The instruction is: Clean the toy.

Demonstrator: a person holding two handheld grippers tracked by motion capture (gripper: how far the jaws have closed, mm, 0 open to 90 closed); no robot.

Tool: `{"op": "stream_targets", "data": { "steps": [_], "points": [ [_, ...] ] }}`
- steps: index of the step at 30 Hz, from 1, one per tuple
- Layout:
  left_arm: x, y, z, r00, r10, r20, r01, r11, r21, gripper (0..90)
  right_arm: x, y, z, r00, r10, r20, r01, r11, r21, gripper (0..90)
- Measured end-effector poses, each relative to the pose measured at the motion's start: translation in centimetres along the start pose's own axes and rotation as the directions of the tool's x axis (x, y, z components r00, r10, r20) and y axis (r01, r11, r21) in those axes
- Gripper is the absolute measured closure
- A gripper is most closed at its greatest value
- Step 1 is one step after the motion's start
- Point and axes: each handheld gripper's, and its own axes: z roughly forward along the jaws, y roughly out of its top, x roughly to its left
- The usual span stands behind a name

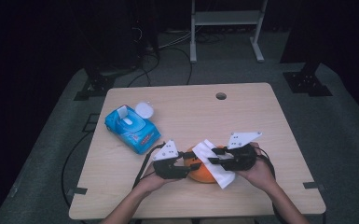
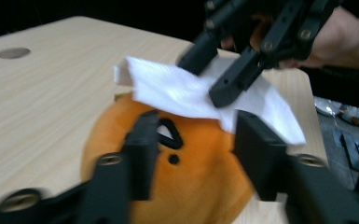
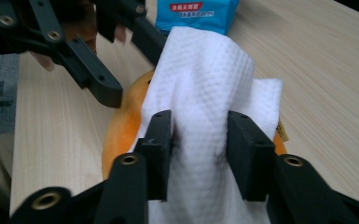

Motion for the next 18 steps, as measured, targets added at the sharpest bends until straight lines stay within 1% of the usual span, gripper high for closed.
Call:
{"op": "stream_targets", "data": {
  "steps": [1, 2, 3, 4, 6, 7, 8, 9, 11, 15, 16, 18],
  "points": [
    [0.0, 0.0, 0.0, 1.0000, 0.000, 0.000, 0.000, 1.0000, 0.000, 41.2, 0.0, 0.0, 0.0, 1.0000, 0.000, 0.000, 0.000, 1.000, 0.000, 63.2],
    [0.2, 0.2, -0.1, 0.9998, -0.007, -0.018, 0.007, 0.9999, -0.007, 35.6, -0.1, -0.3, -0.1, 0.9995, 0.016, -0.027, -0.016, 1.000, -0.001, 66.5],
    [0.4, 0.3, -0.2, 0.9996, -0.015, -0.025, 0.015, 0.9997, -0.019, 33.8, -0.1, -0.4, -0.1, 0.9993, 0.019, -0.032, -0.019, 1.000, -0.006, 67.5],
    [0.5, 0.4, -0.1, 0.9996, -0.015, -0.025, 0.014, 0.9997, -0.021, 33.4, -0.1, -0.6, -0.2, 0.9992, 0.022, -0.034, -0.023, 1.000, -0.008, 68.9],
    [0.5, 0.4, 0.3, 0.9999, -0.007, -0.013, 0.007, 1.0000, -0.001, 33.6, -0.2, -0.9, -0.4, 0.9984, 0.040, -0.039, -0.040, 0.999, -0.016, 70.8],
    [0.5, 0.4, 0.3, 0.9999, -0.007, -0.013, 0.007, 1.0000, -0.001, 35.5, -0.3, -1.0, -0.5, 0.9981, 0.049, -0.036, -0.050, 0.999, -0.018, 71.4],
    [0.4, 0.1, 0.9, 0.9999, 0.015, -0.002, -0.015, 0.9992, 0.037, 36.5, -0.3, -1.1, -0.6, 0.9977, 0.057, -0.037, -0.057, 0.998, -0.021, 72.2],
    [0.2, -0.2, 1.2, 0.9996, 0.027, 0.000, -0.027, 0.9984, 0.049, 38.3, -0.4, -1.2, -0.7, 0.9977, 0.059, -0.035, -0.060, 0.998, -0.022, 72.8],
    [0.0, -0.5, 1.5, 0.9998, 0.016, 0.009, -0.016, 0.9985, 0.052, 39.8, -0.4, -1.4, -1.0, 0.9970, 0.070, -0.033, -0.070, 0.997, -0.020, 73.6],
    [-0.3, -0.6, 1.7, 0.9996, 0.025, 0.014, -0.026, 0.9979, 0.059, 42.8, -0.3, -2.0, -1.4, 0.9969, 0.074, -0.028, -0.074, 0.997, -0.015, 74.4],
    [-0.4, -0.6, 1.7, 0.9996, 0.026, 0.008, -0.026, 0.9976, 0.064, 42.8, -0.3, -2.1, -1.5, 0.9967, 0.076, -0.027, -0.077, 0.997, -0.016, 74.9],
    [-0.5, -0.7, 1.6, 0.9998, 0.021, -0.003, -0.021, 0.9974, 0.069, 43.2, -0.3, -2.4, -2.1, 0.9973, 0.073, -0.005, -0.073, 0.997, -0.013, 77.2]
  ]
}}
